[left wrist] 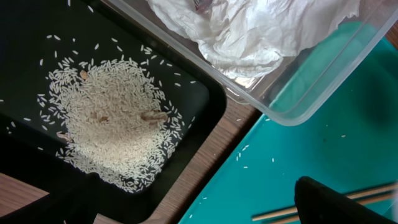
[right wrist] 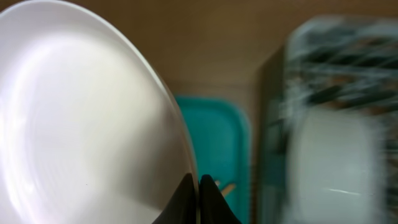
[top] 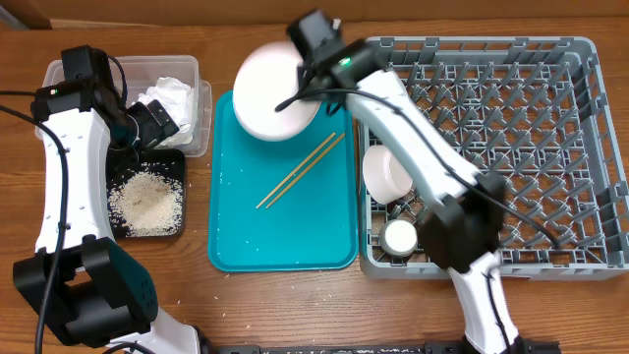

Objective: Sort waste into correct bins and load items into the dishwasher
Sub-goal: 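Lift the white plate and stand it upright at the back of the rack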

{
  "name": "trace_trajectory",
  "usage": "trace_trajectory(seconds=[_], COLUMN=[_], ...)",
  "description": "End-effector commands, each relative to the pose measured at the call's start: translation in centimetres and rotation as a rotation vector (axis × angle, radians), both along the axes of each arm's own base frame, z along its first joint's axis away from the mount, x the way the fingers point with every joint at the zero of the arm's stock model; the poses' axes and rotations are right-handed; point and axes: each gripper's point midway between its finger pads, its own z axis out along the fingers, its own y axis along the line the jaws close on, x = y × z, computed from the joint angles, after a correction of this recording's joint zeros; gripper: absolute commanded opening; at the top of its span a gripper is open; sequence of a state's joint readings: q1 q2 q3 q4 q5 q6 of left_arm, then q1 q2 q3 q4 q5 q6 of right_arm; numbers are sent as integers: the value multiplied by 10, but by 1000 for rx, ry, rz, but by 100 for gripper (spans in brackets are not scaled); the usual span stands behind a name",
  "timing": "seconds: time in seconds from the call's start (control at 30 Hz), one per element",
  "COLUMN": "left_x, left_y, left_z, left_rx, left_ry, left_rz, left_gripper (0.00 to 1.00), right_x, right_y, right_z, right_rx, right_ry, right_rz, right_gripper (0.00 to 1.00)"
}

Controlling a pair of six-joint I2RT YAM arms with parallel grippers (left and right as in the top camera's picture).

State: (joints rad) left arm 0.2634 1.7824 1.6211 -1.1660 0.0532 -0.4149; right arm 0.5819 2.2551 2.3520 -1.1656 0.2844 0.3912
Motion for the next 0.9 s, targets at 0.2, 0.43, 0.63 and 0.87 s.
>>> trace_trajectory(seconds=[0.2, 0.43, 0.63, 0.87], left_x=[-1, -1, -1, -1], left_y=[-2, -2, -2, -2], left_z=[6, 6, 6, 6], left_rx=[2, 2, 2, 2], left_ry=[-17, -17, -17, -17], left_rz=[-19, -19, -19, -19], left_gripper=[100, 100, 100, 100], right_x=[-33, -34, -34, -28], right_y=[-193, -263, -293, -285], right_z=[145, 126, 94, 37], right_rx=[-620, -738, -876, -935], right_ry=[-306, -179, -114, -98], right_rz=[-485, -594, -634, -605], right_gripper=[4, 4, 4, 4])
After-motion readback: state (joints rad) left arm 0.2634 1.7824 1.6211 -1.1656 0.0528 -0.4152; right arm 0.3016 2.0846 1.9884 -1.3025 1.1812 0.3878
